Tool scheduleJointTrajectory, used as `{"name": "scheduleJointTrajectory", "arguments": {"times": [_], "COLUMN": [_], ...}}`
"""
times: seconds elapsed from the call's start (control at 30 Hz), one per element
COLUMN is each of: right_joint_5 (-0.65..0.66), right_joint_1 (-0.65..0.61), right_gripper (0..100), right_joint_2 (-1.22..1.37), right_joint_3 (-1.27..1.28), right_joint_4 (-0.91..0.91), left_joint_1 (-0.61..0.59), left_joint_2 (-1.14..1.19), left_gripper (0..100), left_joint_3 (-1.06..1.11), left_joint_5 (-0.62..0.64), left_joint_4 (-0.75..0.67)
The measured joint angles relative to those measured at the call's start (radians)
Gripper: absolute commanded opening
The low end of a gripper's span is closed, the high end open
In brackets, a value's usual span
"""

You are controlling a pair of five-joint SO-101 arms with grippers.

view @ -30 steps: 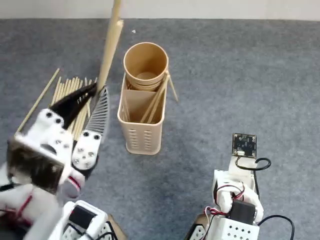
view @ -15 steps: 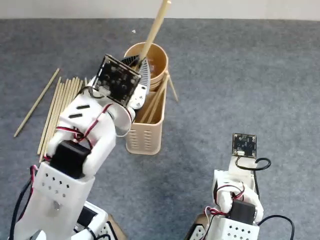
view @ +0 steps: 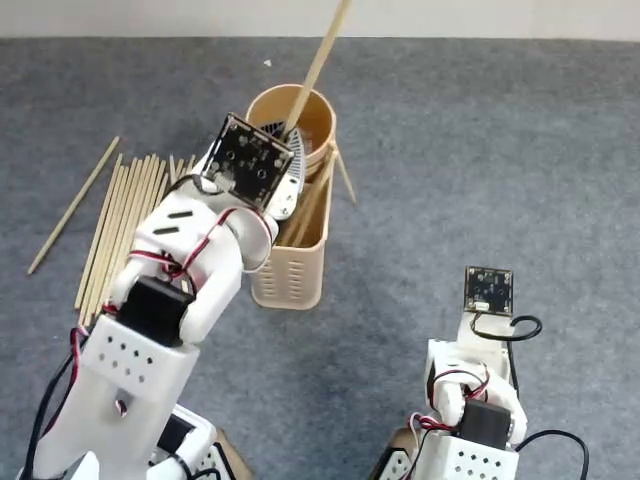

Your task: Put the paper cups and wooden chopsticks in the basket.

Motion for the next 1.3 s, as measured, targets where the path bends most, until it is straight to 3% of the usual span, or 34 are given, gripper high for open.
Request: {"name": "scheduleJointTrajectory", "arguments": {"times": [0.2,0.37,0.57,0.8,0.93,1.13,1.3], "right_joint_5": [0.000,0.000,0.000,0.000,0.000,0.000,0.000], "right_joint_1": [0.000,0.000,0.000,0.000,0.000,0.000,0.000], "right_gripper": [0.5,0.5,0.5,0.5,0.5,0.5,0.5], "right_joint_2": [0.000,0.000,0.000,0.000,0.000,0.000,0.000], "right_joint_3": [0.000,0.000,0.000,0.000,0.000,0.000,0.000], "right_joint_4": [0.000,0.000,0.000,0.000,0.000,0.000,0.000], "left_joint_1": [0.002,0.002,0.000,-0.043,-0.222,-0.614,-0.695], "left_joint_2": [0.000,0.000,-0.041,-0.137,-0.164,-0.138,0.020], "left_gripper": [1,12,13,13,13,13,13], "left_joint_3": [-0.005,0.005,0.005,0.005,0.005,0.083,0.249], "left_joint_5": [0.000,0.000,0.086,0.098,0.101,0.157,0.040], "left_joint_4": [0.052,0.083,0.124,0.184,0.235,0.288,0.292]}}
